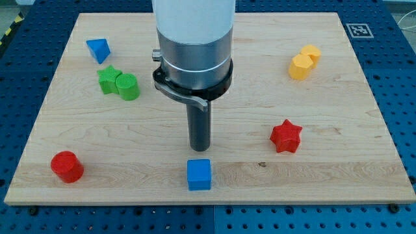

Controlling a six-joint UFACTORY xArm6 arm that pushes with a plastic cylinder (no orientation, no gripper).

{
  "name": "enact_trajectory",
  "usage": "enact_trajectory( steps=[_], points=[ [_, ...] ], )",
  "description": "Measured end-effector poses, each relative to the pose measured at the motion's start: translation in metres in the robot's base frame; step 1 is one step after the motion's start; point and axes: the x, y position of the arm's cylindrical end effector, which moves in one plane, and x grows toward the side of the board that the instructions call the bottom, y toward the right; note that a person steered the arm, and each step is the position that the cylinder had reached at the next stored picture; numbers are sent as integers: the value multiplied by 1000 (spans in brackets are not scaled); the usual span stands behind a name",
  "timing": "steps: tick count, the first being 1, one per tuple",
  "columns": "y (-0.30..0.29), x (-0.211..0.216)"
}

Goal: Point at the red star

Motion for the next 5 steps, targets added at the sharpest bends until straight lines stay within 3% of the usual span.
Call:
enact_trajectory(
  steps=[2, 5],
  points=[
    [3, -5],
    [54, -37]
  ],
)
